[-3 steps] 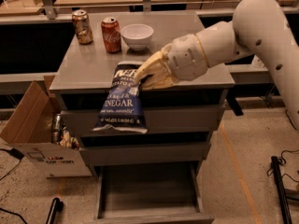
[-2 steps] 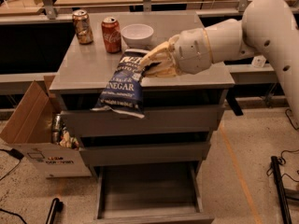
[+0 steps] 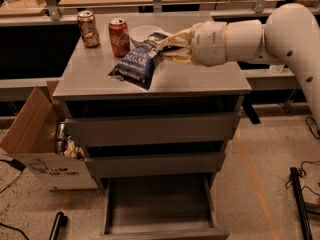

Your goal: Pick blue chip bag from bottom drawer and place on counter

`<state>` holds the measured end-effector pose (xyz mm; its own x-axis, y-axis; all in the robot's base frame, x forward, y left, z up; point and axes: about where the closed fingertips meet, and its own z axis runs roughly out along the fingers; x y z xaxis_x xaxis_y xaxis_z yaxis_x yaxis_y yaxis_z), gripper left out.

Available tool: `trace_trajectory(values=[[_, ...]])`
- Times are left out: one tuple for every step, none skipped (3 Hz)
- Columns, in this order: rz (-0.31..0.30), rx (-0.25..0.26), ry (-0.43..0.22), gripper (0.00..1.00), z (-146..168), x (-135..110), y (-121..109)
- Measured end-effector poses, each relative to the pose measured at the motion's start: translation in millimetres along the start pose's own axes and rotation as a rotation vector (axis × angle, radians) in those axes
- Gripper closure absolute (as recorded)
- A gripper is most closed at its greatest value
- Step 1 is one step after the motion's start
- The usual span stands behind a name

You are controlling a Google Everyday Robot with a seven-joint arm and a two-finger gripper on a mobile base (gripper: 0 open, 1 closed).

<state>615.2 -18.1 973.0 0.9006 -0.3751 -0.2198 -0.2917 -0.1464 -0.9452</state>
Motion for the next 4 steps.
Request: trace_trajectory(values=[[0.030,0.048,0.086,1.00,-5,27,-9],[0.030,0.048,0.086,1.00,-5,27,-9],[0.037,0.052,0.119,1.00,-5,29,-7],[0.107,0.057,0.224,1.00,-13,44,14]])
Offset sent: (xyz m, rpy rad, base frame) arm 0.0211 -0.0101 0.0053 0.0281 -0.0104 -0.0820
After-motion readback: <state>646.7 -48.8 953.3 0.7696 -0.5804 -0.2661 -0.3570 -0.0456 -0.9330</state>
